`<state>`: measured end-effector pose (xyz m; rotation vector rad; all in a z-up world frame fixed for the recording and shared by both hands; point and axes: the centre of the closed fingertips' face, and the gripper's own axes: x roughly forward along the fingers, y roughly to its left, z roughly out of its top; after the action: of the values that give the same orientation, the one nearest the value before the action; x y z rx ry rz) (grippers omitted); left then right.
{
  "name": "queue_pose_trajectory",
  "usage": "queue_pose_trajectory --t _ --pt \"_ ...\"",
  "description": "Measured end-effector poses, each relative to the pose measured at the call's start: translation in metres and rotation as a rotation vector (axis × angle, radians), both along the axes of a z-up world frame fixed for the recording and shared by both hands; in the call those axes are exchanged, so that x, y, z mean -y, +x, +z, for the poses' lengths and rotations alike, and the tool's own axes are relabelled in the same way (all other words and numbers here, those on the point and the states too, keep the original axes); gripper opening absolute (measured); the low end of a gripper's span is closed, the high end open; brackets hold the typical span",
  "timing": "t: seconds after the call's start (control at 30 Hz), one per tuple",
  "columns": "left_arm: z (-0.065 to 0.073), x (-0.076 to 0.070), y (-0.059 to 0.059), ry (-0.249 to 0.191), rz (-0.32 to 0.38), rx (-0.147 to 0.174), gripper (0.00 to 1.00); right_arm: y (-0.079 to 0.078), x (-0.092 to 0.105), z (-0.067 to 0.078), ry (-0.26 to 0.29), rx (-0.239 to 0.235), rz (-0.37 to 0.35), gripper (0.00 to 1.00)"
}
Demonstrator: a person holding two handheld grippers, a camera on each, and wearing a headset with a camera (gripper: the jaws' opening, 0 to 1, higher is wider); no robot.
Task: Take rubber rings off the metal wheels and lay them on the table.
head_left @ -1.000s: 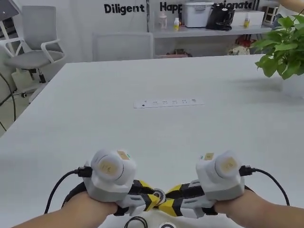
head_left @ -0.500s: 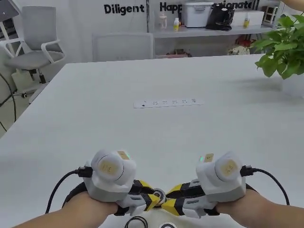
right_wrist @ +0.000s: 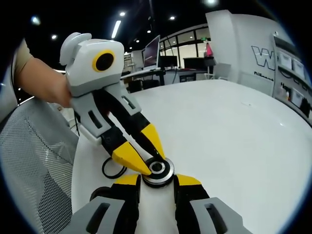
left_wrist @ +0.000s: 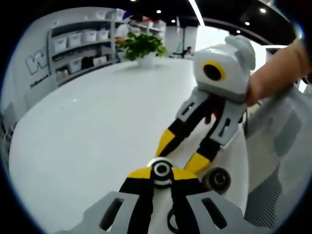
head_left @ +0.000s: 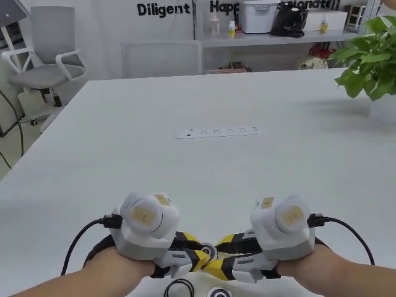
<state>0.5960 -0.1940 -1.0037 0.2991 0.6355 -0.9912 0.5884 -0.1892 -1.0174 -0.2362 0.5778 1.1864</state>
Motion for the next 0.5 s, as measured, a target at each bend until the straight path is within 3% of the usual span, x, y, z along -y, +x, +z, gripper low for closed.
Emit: queue_pose_trajectory --t 0.5 --pt "-0.0001 0.0000 0.0003 -0.004 0.004 0.000 0.13 -0.0019 0.0053 -0.0010 -0.027 0.017 0.018 0.21"
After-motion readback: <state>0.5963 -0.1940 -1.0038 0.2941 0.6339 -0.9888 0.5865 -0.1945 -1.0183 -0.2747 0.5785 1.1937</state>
